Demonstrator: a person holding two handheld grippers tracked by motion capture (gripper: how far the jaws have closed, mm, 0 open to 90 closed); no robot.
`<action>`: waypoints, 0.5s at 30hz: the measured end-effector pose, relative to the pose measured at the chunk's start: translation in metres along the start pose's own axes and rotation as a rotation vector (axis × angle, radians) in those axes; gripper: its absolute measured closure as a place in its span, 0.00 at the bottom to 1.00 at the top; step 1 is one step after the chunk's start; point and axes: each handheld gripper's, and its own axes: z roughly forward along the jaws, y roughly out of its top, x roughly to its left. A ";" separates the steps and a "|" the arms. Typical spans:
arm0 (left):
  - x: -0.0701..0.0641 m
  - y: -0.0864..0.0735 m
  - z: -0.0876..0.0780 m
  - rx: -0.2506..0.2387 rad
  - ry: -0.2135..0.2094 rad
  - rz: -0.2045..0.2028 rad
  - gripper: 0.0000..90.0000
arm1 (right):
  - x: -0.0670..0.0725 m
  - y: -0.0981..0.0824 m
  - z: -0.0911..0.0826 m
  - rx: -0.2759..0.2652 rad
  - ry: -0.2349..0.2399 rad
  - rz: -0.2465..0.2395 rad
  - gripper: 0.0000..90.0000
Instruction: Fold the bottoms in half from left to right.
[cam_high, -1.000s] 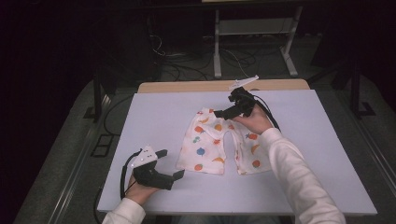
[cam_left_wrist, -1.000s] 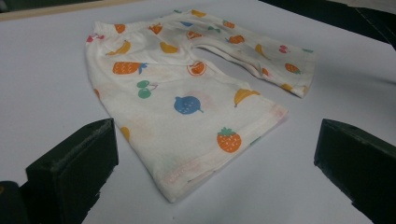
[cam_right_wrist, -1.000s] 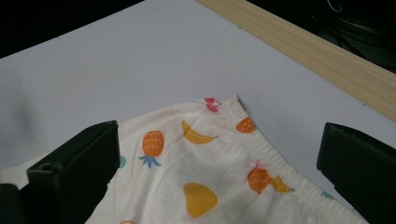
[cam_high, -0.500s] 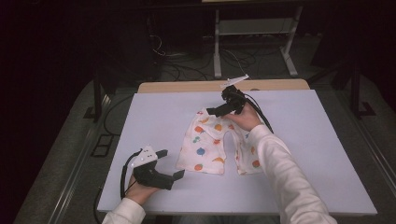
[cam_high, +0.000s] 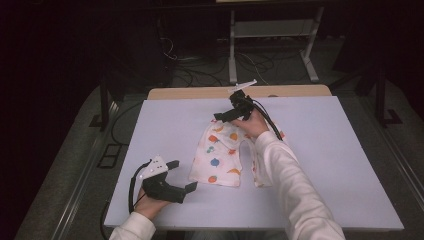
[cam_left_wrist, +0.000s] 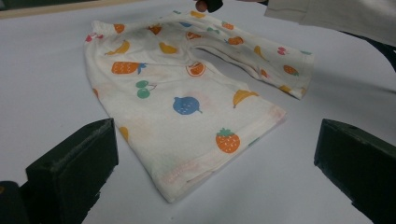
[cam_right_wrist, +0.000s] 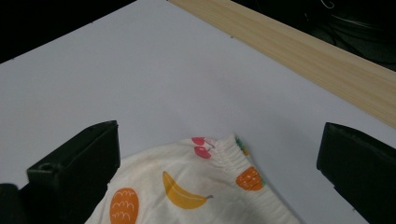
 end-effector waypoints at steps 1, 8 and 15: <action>0.000 0.000 0.000 0.000 -0.001 0.000 0.00 | 0.001 0.000 0.002 0.005 -0.001 0.006 0.00; 0.000 0.000 0.000 -0.005 -0.008 -0.006 0.00 | 0.004 0.000 0.017 0.007 -0.043 0.009 0.00; 0.000 0.000 0.000 -0.004 -0.008 -0.005 0.00 | 0.005 -0.001 0.027 0.003 -0.050 0.023 0.00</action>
